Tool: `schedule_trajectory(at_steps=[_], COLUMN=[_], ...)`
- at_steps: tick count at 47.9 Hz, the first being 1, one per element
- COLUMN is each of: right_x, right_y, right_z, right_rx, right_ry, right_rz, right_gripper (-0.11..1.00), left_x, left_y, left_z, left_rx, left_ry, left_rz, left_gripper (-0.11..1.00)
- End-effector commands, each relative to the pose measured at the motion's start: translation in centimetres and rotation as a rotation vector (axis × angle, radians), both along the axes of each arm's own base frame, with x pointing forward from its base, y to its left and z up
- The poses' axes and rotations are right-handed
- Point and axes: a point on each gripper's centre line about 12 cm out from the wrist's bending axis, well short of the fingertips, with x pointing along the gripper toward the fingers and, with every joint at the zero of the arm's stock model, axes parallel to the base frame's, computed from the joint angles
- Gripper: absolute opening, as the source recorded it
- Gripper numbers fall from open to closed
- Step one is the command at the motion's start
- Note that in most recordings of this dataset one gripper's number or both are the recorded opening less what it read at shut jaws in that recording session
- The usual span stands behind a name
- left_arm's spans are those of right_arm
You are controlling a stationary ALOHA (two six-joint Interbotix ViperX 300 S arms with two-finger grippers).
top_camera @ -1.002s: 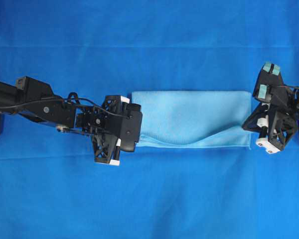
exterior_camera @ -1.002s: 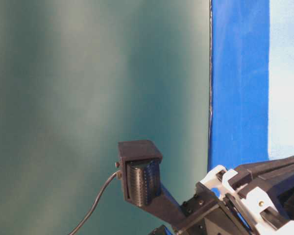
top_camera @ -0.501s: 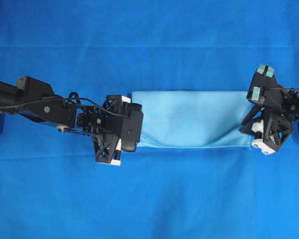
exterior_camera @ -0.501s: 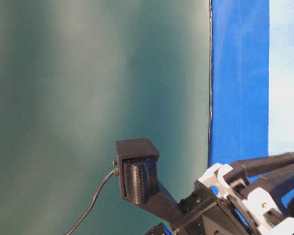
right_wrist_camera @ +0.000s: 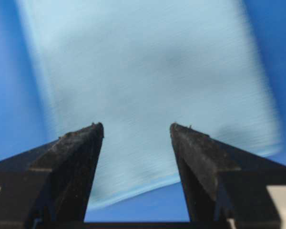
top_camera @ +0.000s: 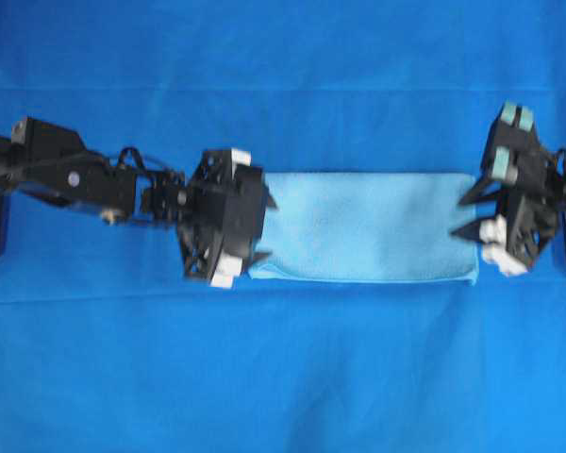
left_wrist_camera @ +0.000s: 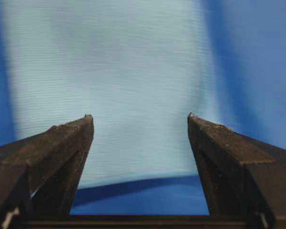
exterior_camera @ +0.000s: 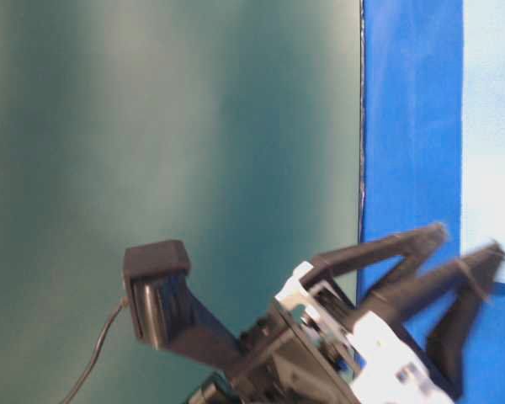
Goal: Fold the light blue towel.
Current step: 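Release the corners and raise both grippers back toward the far edge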
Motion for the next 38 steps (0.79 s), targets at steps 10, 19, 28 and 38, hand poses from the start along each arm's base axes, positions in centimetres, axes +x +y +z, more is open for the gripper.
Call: schedule_trajectory(at_steps=[10,19,28,38], right_x=[0.0,0.1,0.0,0.0], right_y=[-4.0,-5.2,-6.1,-6.7], right_z=[-0.5,-2.0,-3.7,-5.1], right_rx=[-0.072,-0.081,-0.074,-0.063], right_ry=[0.042,0.094,0.142,0.179], right_rz=[-0.107,-0.134,-0.153,-0.166], right_gripper=[0.61,0.61,0.61,0.61], left_x=[0.5,0.7,0.6,0.5], left_y=[4.3,5.6,7.0,8.2], left_z=[0.6,-0.6,-2.9,-4.8], left_rx=[0.008,0.014,0.019,0.017], left_ry=[-0.041,-0.045,-0.012,0.017], left_rz=[0.101,0.13,0.158,0.187], left_gripper=[0.75,0.75,0.75,0.75])
